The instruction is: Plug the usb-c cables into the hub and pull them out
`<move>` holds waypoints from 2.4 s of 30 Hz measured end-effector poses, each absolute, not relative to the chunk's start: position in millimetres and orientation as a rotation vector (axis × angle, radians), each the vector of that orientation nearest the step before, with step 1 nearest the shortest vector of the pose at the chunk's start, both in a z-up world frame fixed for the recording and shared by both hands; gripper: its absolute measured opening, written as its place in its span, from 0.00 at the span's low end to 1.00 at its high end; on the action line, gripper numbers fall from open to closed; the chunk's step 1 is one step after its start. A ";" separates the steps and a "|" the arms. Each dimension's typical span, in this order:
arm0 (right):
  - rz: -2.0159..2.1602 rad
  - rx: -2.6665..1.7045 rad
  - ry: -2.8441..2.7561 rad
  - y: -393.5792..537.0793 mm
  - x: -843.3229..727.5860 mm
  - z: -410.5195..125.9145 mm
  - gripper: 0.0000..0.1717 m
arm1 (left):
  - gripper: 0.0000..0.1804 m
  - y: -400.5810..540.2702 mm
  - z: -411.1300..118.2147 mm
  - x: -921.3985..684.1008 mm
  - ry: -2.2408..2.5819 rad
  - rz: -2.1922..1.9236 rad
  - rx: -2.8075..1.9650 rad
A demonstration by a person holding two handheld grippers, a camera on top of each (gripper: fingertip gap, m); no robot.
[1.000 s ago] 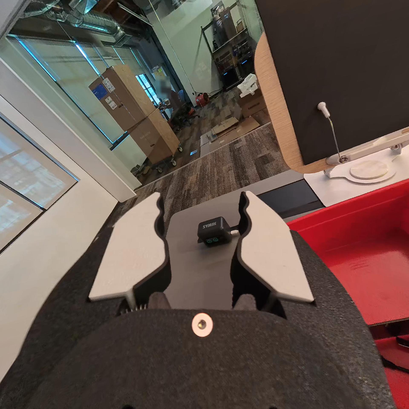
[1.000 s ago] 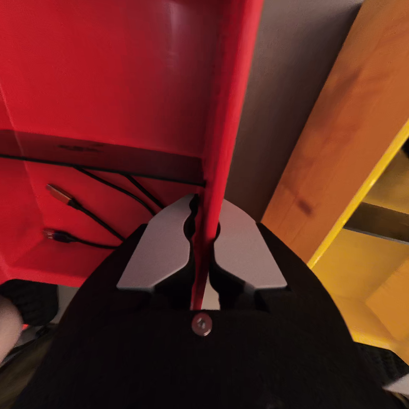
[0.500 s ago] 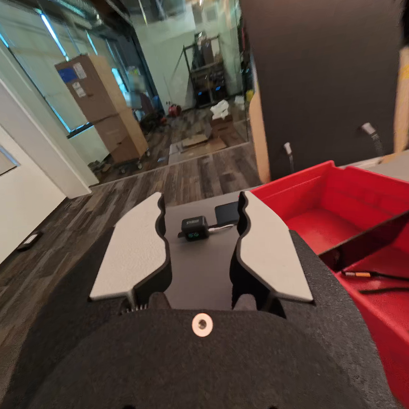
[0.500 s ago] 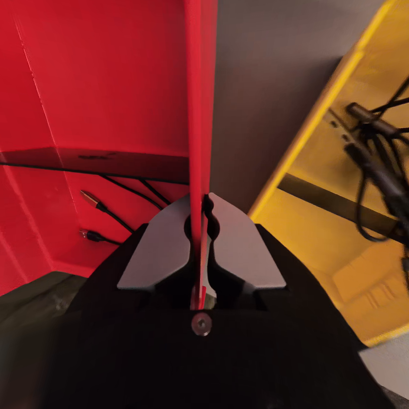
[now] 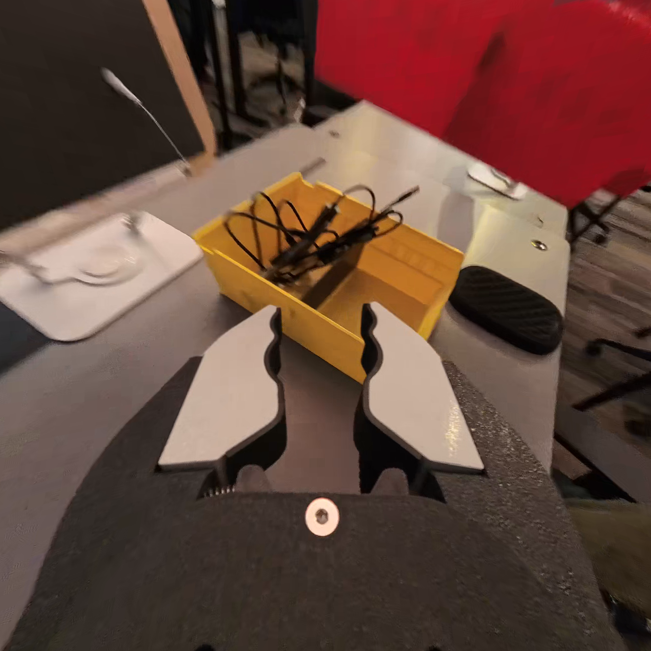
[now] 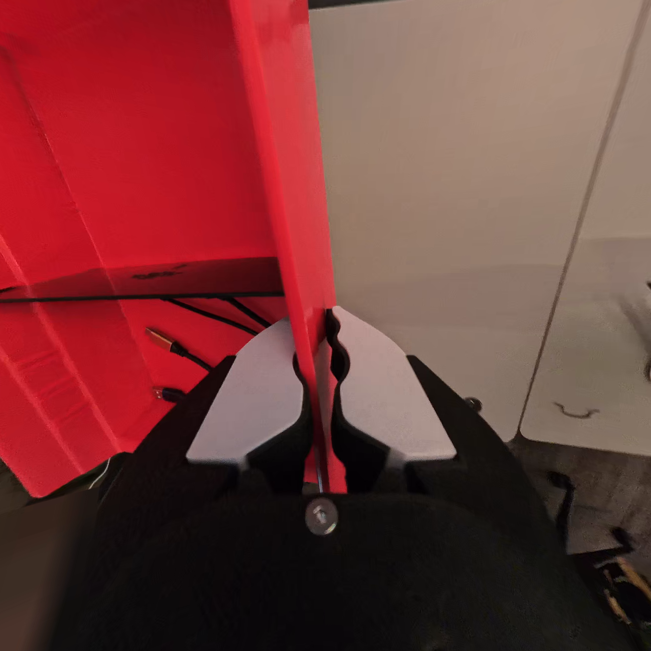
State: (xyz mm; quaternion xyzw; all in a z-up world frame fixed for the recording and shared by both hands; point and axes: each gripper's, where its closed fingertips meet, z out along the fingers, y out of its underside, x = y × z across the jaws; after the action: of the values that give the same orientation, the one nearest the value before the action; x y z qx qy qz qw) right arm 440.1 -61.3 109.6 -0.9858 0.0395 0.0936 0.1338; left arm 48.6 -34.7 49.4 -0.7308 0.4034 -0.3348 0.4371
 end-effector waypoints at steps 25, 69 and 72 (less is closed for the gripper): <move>0.410 -2.821 0.536 -96.3 583.8 -108.5 0.05 | 0.19 -50.3 -100.1 118.8 1.499 -0.487 -2.824; 0.472 -2.814 0.444 -23.9 480.8 -126.9 0.07 | 0.03 25.9 -90.2 -212.0 0.398 -0.420 -2.896; 0.493 -2.830 0.418 -21.4 473.6 -126.7 0.08 | 0.04 20.9 -90.0 -228.3 0.281 -0.459 -2.882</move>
State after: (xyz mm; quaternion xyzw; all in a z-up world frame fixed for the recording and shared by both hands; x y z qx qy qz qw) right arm 473.6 -21.4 -126.7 -0.9679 0.1431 0.1688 0.1192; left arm -228.3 20.9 -90.0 -0.9776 0.0954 -0.1559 0.1048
